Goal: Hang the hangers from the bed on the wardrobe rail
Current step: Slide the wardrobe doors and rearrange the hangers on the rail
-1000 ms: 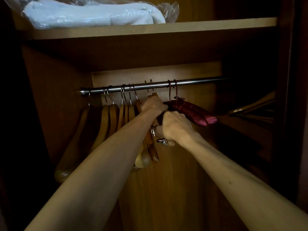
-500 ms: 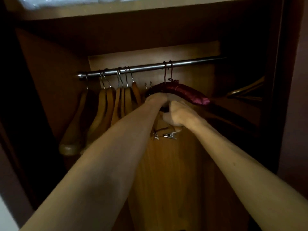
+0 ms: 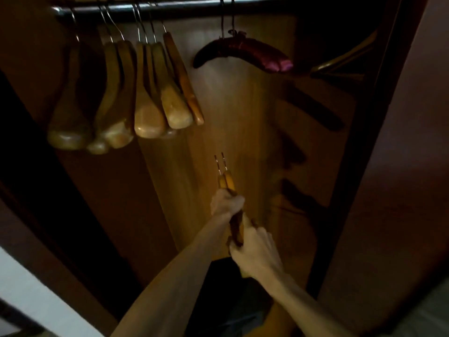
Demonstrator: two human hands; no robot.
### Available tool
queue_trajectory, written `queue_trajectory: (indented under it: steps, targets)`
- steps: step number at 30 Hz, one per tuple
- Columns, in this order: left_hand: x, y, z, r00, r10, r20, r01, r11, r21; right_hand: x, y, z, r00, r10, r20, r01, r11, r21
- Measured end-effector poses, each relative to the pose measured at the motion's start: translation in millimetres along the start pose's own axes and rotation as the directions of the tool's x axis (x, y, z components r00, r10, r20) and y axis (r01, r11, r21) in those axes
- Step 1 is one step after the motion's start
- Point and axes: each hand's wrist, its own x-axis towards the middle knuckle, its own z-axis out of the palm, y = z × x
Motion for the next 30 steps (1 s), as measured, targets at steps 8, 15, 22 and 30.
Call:
queue_trajectory:
  steps: [8,15,22,30]
  targets:
    - [-32,-66,-58,0.887,0.179,0.425,-0.206,0.978,0.018,11,46,-15,0.996,0.006,-0.086,-0.001,0.999,0.053]
    - [-25,-85,-107,0.649,0.262,0.714,-0.399,0.916,0.027,17,45,-55,0.964,-0.044,0.263,0.057,0.998,-0.042]
    - [-15,-75,-120,0.629,0.299,0.718,-0.497,0.864,0.076,-18,49,-21,0.956,0.065,0.286,-0.111,0.983,0.149]
    - [-107,-100,-69,0.924,0.122,0.362,-0.100,0.992,-0.078,-60,13,11,0.975,0.219,0.032,-0.216,0.907,0.363]
